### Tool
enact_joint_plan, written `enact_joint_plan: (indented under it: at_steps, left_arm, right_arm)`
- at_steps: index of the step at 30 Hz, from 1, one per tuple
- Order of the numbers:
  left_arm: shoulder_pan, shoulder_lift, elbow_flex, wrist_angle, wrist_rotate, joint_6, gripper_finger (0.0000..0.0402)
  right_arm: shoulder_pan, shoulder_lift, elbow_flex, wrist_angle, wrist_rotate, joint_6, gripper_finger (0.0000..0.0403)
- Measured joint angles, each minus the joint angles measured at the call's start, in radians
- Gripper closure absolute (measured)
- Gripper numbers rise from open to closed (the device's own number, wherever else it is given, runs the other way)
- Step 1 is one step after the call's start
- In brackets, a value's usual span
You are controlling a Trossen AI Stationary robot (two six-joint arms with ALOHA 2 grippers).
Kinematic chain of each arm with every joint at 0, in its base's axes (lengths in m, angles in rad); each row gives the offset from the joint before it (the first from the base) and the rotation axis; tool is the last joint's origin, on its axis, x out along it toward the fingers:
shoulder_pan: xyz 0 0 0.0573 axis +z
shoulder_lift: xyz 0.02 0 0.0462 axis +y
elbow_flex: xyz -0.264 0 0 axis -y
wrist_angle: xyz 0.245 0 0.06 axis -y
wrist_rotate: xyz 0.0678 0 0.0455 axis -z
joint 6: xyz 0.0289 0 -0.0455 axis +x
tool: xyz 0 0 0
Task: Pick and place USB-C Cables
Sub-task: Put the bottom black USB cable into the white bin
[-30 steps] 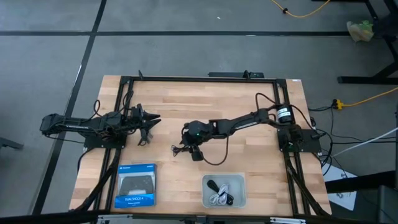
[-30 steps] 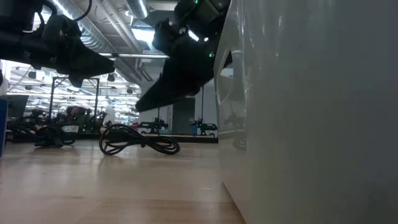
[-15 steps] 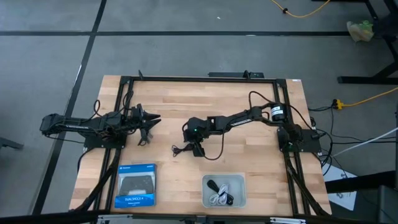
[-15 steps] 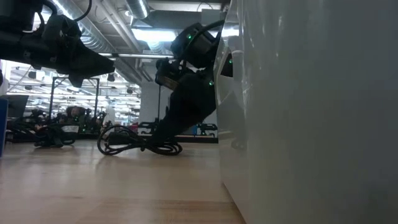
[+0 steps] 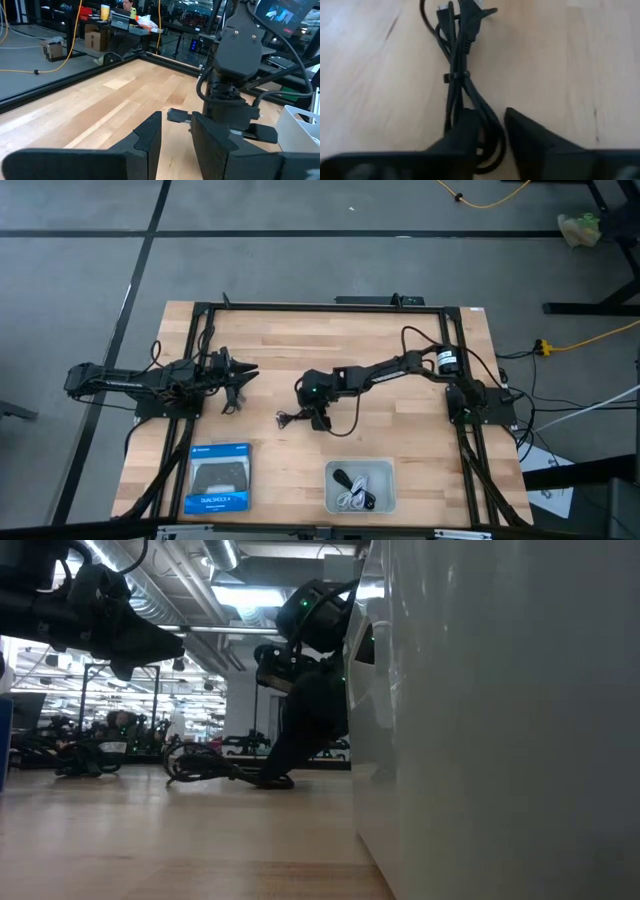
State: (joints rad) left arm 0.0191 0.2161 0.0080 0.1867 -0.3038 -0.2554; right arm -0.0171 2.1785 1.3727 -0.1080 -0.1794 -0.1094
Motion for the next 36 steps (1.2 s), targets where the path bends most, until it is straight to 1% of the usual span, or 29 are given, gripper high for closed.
enact_joint_plan:
  at_steps: [3, 4, 6, 8, 12, 14, 18, 20, 22, 25, 30, 33, 36]
  left_arm:
    - [0.000, 0.000, 0.000, 0.000, 0.000, 0.000, 0.0302]
    - [0.000, 0.000, 0.000, 0.000, 0.000, 0.000, 0.0302]
    - [0.000, 0.000, 0.000, 0.000, 0.000, 0.000, 0.0302]
    - [0.000, 0.000, 0.000, 0.000, 0.000, 0.000, 0.0302]
    - [0.000, 0.000, 0.000, 0.000, 0.000, -0.005, 0.0302]
    - [0.000, 0.000, 0.000, -0.002, 0.000, -0.006, 0.0302]
    - [0.000, 0.000, 0.000, -0.016, 0.000, -0.006, 0.0302]
    - [0.000, 0.000, 0.000, -0.024, 0.001, -0.006, 0.0302]
    - [0.000, 0.000, 0.000, -0.023, 0.000, -0.006, 0.0302]
    - [0.000, 0.000, 0.000, -0.022, 0.000, -0.006, 0.0302]
    - [0.000, 0.000, 0.000, -0.022, 0.000, -0.007, 0.0302]
    - [0.000, 0.000, 0.000, -0.019, 0.000, -0.012, 0.0302]
    - [0.000, 0.000, 0.000, -0.020, 0.000, -0.031, 0.0302]
  right_arm:
    - [-0.003, 0.002, 0.012, -0.004, 0.007, 0.013, 0.0376]
    - [-0.003, 0.003, 0.020, -0.011, 0.007, 0.019, 0.0386]
    - [-0.002, 0.003, 0.040, -0.023, 0.027, 0.027, 0.0389]
    - [-0.001, -0.010, 0.066, -0.052, 0.074, 0.003, 0.0394]
    - [-0.003, -0.080, 0.126, -0.143, 0.143, -0.024, 0.0395]
    - [-0.003, -0.124, 0.143, -0.246, 0.159, 0.002, 0.0395]
    - [0.037, -0.240, 0.158, -0.465, 0.171, 0.112, 0.0395]
    - [0.077, -0.300, 0.160, -0.561, 0.189, 0.162, 0.0395]
    - [0.130, -0.343, 0.159, -0.638, 0.251, 0.215, 0.0395]
    - [0.231, -0.387, 0.159, -0.676, 0.315, 0.311, 0.0395]
    - [0.412, -0.412, 0.159, -0.705, 0.317, 0.447, 0.0395]
    - [0.512, -0.417, 0.159, -0.768, 0.327, 0.594, 0.0395]
    - [0.605, -0.417, 0.159, -0.846, 0.389, 0.780, 0.0395]
